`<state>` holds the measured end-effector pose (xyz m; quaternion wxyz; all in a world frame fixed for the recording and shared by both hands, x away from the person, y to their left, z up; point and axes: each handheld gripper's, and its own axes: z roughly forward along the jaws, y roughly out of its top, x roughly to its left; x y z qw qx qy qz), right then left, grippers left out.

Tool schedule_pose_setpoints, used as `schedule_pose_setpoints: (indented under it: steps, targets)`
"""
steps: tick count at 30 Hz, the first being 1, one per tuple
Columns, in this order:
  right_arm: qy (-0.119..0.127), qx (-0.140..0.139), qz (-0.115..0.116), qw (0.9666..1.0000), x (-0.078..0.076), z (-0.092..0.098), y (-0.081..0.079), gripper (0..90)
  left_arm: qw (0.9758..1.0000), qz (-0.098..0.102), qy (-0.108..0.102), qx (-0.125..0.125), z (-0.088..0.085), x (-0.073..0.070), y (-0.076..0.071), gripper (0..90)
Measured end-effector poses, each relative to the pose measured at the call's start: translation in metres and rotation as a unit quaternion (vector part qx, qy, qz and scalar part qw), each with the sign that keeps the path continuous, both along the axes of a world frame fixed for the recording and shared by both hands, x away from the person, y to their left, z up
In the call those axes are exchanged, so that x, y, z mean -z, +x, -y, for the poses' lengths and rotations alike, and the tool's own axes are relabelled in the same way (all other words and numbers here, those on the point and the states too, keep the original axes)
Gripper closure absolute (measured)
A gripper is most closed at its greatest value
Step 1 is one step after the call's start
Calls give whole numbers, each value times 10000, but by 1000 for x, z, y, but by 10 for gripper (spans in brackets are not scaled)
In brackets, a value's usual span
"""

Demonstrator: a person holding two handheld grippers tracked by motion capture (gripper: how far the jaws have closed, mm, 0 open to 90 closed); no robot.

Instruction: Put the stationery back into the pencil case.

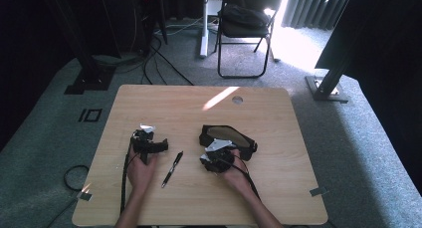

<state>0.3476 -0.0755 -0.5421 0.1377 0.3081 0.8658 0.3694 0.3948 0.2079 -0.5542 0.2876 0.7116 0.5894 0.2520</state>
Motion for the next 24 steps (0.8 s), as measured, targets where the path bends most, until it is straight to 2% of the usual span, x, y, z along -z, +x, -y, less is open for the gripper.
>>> schedule_pose_setpoints:
  steps: [11,24]
  targets:
    - [-158,-20,-56,9999,6,-2,-1,640,10000,1,-2,-1,0,0,0,83]
    - [-173,-21,-133,9998,6,0,-2,678,10000,2,-2,-1,0,0,0,84]
